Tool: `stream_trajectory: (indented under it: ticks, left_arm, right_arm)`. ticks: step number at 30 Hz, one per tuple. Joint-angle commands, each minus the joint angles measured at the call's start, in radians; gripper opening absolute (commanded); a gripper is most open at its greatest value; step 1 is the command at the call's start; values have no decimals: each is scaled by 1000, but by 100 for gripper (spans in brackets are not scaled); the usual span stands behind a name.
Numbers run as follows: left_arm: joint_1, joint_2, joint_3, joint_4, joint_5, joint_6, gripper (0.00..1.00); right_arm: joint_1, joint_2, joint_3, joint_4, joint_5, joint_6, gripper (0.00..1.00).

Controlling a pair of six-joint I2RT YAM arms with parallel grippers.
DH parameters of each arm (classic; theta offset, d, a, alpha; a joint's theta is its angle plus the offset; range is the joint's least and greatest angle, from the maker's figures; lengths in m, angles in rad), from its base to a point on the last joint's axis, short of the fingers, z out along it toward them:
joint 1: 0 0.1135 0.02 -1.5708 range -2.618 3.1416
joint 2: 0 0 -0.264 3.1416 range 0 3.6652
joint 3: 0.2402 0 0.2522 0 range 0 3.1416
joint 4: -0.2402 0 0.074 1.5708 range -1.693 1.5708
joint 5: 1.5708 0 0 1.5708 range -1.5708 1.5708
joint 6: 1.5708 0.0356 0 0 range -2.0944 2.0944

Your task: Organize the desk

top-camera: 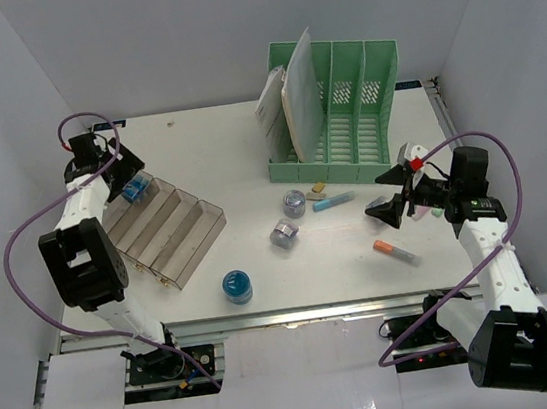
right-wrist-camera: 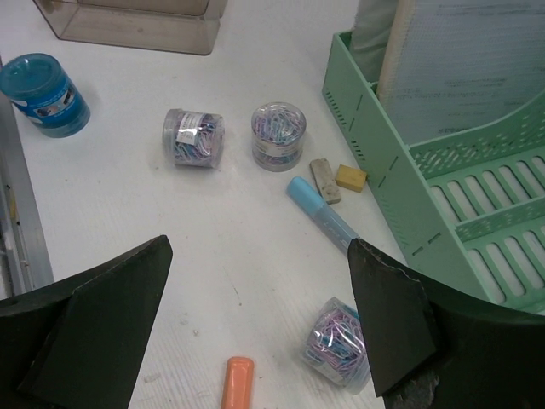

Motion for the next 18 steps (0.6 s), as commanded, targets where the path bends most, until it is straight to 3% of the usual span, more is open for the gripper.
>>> stream_trajectory:
  ticks: [1, 5, 11, 15, 18]
  left_arm:
    - [1, -231, -97, 73, 91, 32, 98]
    - [1, -415, -268, 161, 203, 15, 98]
    - [-11, -643, -471, 249, 548, -42, 98]
    - [-93, -740, -551, 136, 567, -48, 98]
    - [-201, -799, -589, 40, 506, -40, 98]
  right_arm:
    - [64, -5, 22, -74, -126, -122, 90]
    - [243, 7, 81, -150, -84, -202, 90]
    - [569, 84, 166, -158, 162, -244, 90]
    - [726, 183, 202, -77, 286, -167, 90]
    - [758, 240, 238, -33, 286, -105, 90]
